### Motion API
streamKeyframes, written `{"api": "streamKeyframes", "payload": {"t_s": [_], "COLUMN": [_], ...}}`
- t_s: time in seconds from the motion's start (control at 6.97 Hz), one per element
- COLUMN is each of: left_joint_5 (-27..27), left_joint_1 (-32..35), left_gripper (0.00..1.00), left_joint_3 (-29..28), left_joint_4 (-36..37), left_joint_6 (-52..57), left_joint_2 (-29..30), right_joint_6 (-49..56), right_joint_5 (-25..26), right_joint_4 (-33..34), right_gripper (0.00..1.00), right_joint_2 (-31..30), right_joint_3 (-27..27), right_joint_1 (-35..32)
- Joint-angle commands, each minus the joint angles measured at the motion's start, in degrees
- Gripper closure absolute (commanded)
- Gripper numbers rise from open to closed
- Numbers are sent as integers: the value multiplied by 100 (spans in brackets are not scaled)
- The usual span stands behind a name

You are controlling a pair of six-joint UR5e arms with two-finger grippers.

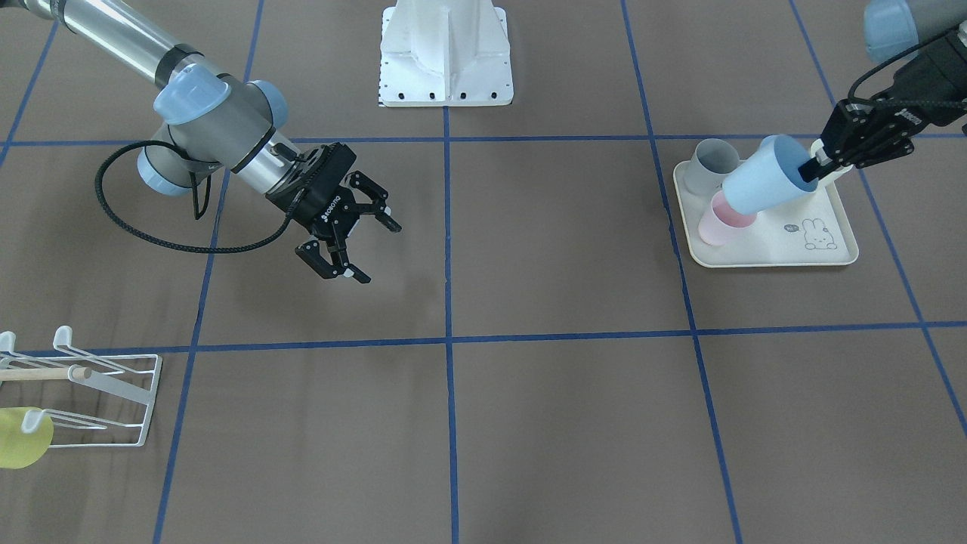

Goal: Transfer IKEA cup to right arm and place on rack

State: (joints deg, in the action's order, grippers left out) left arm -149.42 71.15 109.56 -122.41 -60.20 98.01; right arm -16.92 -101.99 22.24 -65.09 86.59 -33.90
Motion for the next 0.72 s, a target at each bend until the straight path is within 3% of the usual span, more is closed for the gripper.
{"api": "streamKeyframes", "payload": {"t_s": [0.0, 0.14, 0.57], "left_joint_5": [235, 777, 2387], "left_joint_1": [-521, -984, -2304], "left_gripper": [100, 100, 100], "left_joint_3": [-293, -356, -488], "left_joint_4": [-1629, -2220, -2909], "left_joint_6": [-1934, -2918, -4979], "left_joint_2": [357, 551, 1227], "right_joint_6": [-92, -92, -92], "right_joint_5": [380, 442, 487], "right_joint_4": [-438, -614, -1072], "right_gripper": [1, 1, 1], "right_joint_2": [-4, -13, 5], "right_joint_3": [-11, -11, -2], "right_joint_1": [234, 322, 472]}}
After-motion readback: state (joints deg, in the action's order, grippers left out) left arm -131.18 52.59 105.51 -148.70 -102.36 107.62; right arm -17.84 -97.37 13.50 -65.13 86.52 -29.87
